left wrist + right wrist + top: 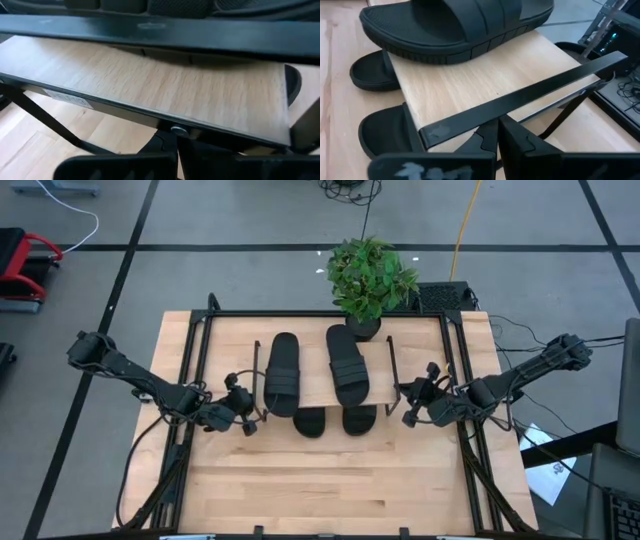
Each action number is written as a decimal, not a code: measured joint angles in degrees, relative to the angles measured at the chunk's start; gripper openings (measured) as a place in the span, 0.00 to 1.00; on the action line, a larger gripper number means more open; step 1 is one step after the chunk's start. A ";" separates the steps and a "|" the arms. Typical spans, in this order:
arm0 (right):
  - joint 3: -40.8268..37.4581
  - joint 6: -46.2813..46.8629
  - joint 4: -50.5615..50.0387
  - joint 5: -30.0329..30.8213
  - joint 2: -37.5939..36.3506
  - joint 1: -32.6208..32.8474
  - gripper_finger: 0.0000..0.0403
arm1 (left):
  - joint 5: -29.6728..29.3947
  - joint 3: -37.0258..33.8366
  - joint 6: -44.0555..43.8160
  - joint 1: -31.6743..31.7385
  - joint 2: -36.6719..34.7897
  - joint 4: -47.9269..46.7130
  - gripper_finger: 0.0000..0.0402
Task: Pick and place slides into the shelf
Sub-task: Adjust the shelf, then return to Home Position
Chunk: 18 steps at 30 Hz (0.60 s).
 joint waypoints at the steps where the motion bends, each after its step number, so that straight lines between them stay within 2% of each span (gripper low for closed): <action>1: 0.00 0.20 -0.29 0.03 -0.15 0.00 0.00 | -0.25 0.00 0.34 0.00 0.00 -0.06 0.00; 14: 0.00 1.31 -1.98 0.04 -0.33 0.00 0.00 | -3.38 -0.04 -5.47 0.02 0.00 -1.14 0.00; 18: 0.00 1.99 -2.04 0.15 -0.35 0.00 0.00 | -3.43 -0.04 -10.01 0.02 0.00 -4.73 0.00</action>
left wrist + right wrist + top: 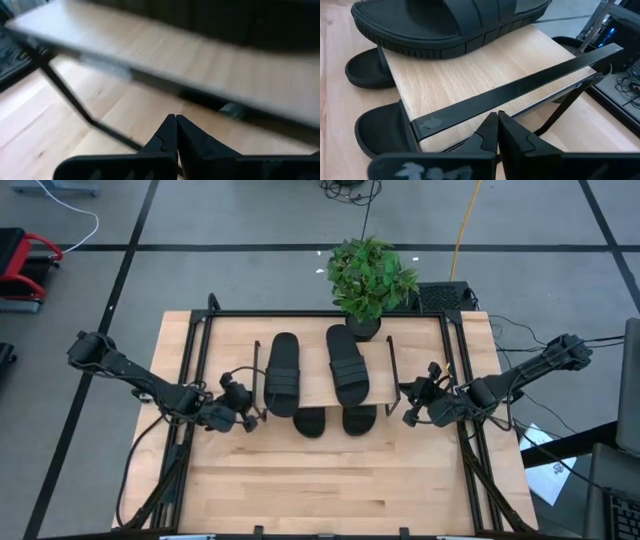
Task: Pick and place slides into the shelf
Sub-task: Return to Home Position
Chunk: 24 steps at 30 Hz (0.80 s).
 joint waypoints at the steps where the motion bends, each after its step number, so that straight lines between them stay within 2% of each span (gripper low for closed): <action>1: 0.00 0.27 -0.22 0.02 0.00 0.00 0.00 | -0.08 0.00 -1.22 0.00 0.00 -1.39 0.00; 6: 0.00 2.78 -4.47 -0.18 -0.78 0.00 0.00 | -3.11 -0.04 -5.04 -0.65 0.00 -6.86 0.00; 14: 0.02 8.08 -13.18 2.08 -6.02 0.34 0.00 | -7.25 -0.04 -3.57 -2.74 -0.22 -8.80 0.00; 20: 0.02 5.97 -14.85 5.03 -11.50 1.92 0.00 | -10.97 -0.07 -7.98 -3.19 -5.40 -16.47 0.00; 24: 0.02 2.09 -14.55 5.86 -15.26 3.02 0.00 | -13.40 -0.09 -7.15 -3.21 -10.03 -18.68 0.00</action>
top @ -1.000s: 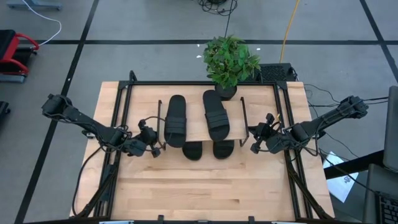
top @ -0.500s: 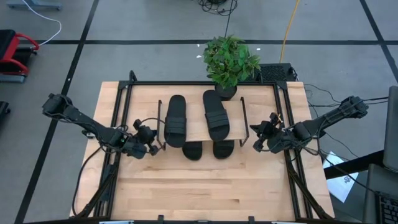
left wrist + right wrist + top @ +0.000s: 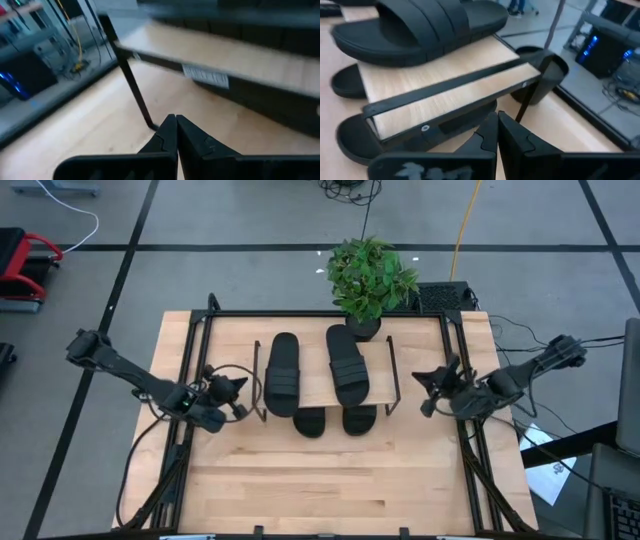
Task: Pick and place slides into the shelf
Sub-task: Return to Home Position
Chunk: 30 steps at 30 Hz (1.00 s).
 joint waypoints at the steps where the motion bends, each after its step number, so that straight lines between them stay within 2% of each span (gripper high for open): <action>1: 0.00 -1.20 0.45 0.00 -0.90 0.25 0.00 | -0.91 0.02 1.23 0.00 -1.22 0.01 0.00; 4: 0.00 -7.47 3.40 -0.62 -3.51 1.33 0.00 | -3.91 0.01 6.95 -0.36 -4.93 0.21 0.00; 6: 0.02 -13.60 6.51 -3.48 -5.12 2.11 0.00 | -5.40 0.00 12.32 -1.11 -7.48 1.56 0.00; 9: 0.04 -23.44 13.36 -9.78 -6.92 3.00 0.00 | -5.65 0.01 21.65 -2.75 -10.98 5.43 0.00; 11: 0.03 -30.24 18.77 -16.28 -7.90 3.59 0.00 | -4.91 0.00 28.98 -4.25 -12.93 9.42 0.00; 12: -0.39 -33.60 22.94 -20.12 -8.31 3.85 0.00 | -3.41 0.00 33.26 -5.18 -13.81 12.10 0.00; 14: -2.72 -39.50 32.68 -27.24 -9.37 4.20 0.00 | 3.27 -0.16 43.28 -7.31 -15.51 18.25 0.00; 17: -7.30 -44.14 43.74 -34.25 -10.70 4.07 0.00 | 19.00 -2.05 58.29 -10.07 -18.29 28.79 0.00; 19: -10.21 -44.94 45.41 -34.29 -11.80 4.02 0.00 | 25.72 -3.45 64.70 -10.94 -20.12 33.66 0.00; 23: -14.90 -44.52 45.63 -29.77 -14.92 3.21 0.00 | 26.45 -5.11 67.03 -9.53 -23.84 34.65 0.00; 28: -16.44 -42.67 44.71 -29.97 -21.39 -0.96 0.00 | 30.73 -7.70 66.68 -5.38 -28.73 34.11 0.00; 30: -16.41 -41.93 43.33 -30.10 -24.27 -2.98 0.00 | 30.67 -8.69 66.01 -3.31 -31.12 34.08 0.00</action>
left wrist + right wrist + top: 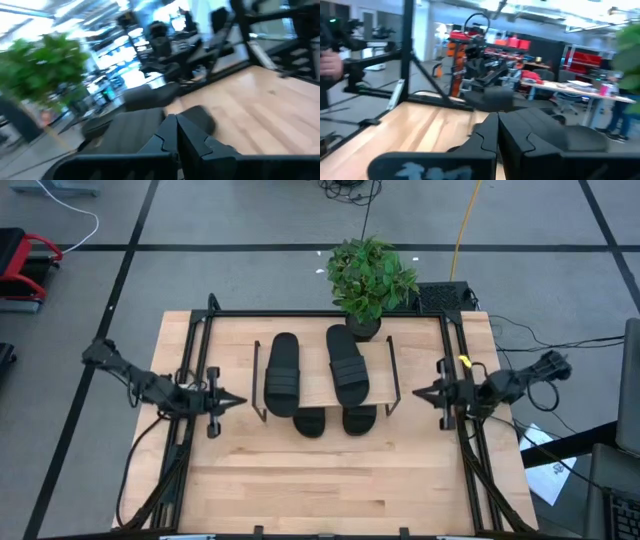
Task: Pick and place slides into the shelf
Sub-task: Return to Home Position
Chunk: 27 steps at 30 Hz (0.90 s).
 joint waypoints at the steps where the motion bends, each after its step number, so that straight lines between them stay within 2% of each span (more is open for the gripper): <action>1: 0.00 0.13 -1.46 0.01 -1.51 -0.83 0.00 | -0.16 -0.48 -0.22 1.06 -1.29 -0.27 0.00; 5: 0.00 3.26 -7.44 -0.07 -7.13 -3.07 0.00 | 0.23 -1.91 -3.56 3.82 -6.93 -4.12 0.00; 10: 0.10 5.99 -10.95 -1.49 -7.31 -2.82 0.00 | -0.66 -2.30 -9.01 4.02 -13.32 -13.51 0.00; 12: 0.14 6.85 -13.32 -0.24 -7.47 -2.72 0.00 | -0.15 -2.37 -10.03 3.72 -15.21 -14.51 0.00; 14: 0.11 8.01 -14.34 1.47 -7.43 -2.74 0.00 | -0.04 -2.25 -9.86 3.32 -15.19 -13.63 0.00; 18: -0.65 8.25 -14.68 1.21 -7.47 -2.63 0.00 | -3.21 -3.70 -10.26 3.10 -15.10 -12.22 0.00; 22: -2.29 5.75 -12.92 -3.72 -7.46 -2.58 0.00 | -4.23 -7.07 -10.89 3.10 -15.20 -10.79 0.00; 27: -3.76 5.93 -9.10 -4.74 -7.45 -2.60 0.00 | -2.90 -7.44 -11.00 3.01 -14.83 -9.56 0.00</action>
